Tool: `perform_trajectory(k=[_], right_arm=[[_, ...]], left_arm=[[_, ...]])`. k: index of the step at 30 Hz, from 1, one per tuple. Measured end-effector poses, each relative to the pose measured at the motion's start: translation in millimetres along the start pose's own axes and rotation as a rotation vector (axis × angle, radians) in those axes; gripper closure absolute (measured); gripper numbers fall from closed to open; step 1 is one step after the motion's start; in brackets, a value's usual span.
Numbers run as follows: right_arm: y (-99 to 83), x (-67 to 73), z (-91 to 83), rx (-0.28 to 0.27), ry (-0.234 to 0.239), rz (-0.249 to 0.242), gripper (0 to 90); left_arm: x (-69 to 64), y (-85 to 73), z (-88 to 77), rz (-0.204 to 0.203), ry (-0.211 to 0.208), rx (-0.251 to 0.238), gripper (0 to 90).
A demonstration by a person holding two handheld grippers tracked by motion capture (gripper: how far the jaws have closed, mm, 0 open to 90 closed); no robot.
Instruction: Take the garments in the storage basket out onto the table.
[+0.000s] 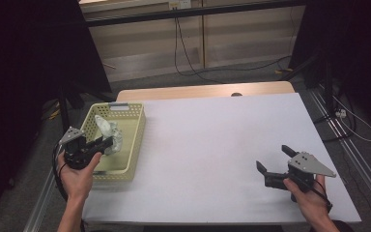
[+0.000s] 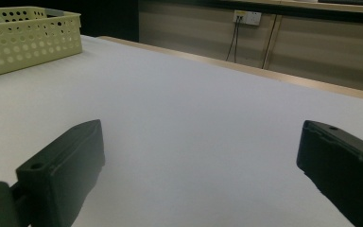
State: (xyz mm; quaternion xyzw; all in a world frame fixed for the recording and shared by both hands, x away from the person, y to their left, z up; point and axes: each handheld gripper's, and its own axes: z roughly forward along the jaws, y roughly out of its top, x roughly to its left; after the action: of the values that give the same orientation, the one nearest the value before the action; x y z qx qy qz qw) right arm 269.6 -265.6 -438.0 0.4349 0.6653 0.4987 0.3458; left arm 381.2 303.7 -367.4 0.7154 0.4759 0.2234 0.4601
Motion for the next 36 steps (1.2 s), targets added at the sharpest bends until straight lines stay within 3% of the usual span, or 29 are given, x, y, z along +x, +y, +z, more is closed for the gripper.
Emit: perform_trajectory(k=[10,12,17,21,24,29,36], right_arm=[[0.0,-0.1,0.2,-0.001,0.001,0.000,1.5],[0.0,0.0,0.2,-0.001,0.000,-0.001,1.5],[0.1,0.2,0.0,-0.002,-0.001,-0.001,1.5],[0.2,0.1,0.1,-0.002,0.001,-0.002,1.5],[0.3,0.5,0.2,-0.002,0.004,0.000,1.5],[0.0,0.3,0.4,0.000,0.008,0.000,1.5],[0.3,0.4,0.5,-0.003,0.012,0.002,1.5]], left_arm=[[0.5,-1.2,-7.2,0.003,0.036,-0.122,72.1],[0.8,-1.7,-7.5,-0.006,0.026,-0.137,72.1],[0.6,-2.5,-8.3,0.013,0.020,-0.162,72.1],[-1.2,-2.0,-11.3,0.016,0.010,-0.209,72.1],[-4.9,-0.9,-14.7,0.034,0.035,-0.236,72.0],[-7.0,5.3,-16.2,0.023,0.013,-0.267,72.0],[-15.4,16.9,-14.9,0.044,-0.020,-0.302,72.0]])
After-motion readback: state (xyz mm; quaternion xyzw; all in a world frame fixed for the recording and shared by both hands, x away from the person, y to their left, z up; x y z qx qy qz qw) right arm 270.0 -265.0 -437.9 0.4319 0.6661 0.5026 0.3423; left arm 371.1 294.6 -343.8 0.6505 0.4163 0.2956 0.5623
